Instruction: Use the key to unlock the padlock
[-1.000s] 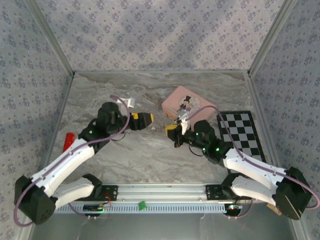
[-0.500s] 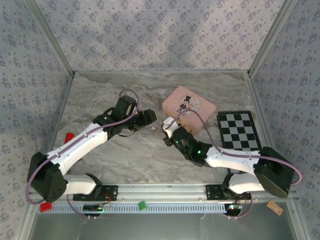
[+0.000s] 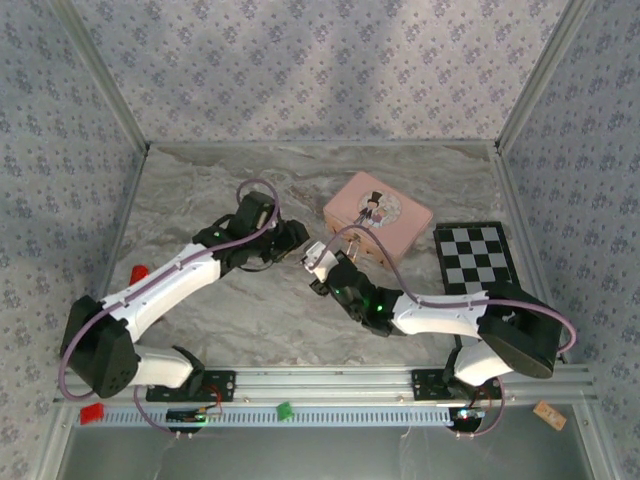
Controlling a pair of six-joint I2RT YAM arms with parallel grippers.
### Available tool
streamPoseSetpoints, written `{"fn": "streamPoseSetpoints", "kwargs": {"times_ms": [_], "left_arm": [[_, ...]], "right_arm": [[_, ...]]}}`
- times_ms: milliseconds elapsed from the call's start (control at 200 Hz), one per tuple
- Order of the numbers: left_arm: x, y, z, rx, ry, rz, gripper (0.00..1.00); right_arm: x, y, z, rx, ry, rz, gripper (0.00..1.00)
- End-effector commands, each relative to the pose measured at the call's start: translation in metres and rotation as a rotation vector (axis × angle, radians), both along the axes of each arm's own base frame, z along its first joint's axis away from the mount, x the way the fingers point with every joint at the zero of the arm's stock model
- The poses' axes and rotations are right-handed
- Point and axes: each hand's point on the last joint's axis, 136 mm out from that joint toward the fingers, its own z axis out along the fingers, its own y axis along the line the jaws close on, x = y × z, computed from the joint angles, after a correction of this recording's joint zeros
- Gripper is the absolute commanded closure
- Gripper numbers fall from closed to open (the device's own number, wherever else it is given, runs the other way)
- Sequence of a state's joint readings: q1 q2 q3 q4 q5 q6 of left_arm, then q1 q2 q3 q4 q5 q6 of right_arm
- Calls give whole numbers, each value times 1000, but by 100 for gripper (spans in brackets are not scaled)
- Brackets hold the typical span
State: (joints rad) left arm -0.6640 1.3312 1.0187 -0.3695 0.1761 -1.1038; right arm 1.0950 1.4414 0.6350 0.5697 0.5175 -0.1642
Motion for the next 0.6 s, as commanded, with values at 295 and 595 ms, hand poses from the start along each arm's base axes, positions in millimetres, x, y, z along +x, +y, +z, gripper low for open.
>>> {"fn": "streamPoseSetpoints", "kwargs": {"times_ms": [295,595], "left_arm": [[0,-12,10,-36,-3,-34,72],[0,-12,6,-23,6,-43,79]], "right_arm": [[8,14,13,29,-56,-29,100],[9,15,14,45,-63,-36,100]]}}
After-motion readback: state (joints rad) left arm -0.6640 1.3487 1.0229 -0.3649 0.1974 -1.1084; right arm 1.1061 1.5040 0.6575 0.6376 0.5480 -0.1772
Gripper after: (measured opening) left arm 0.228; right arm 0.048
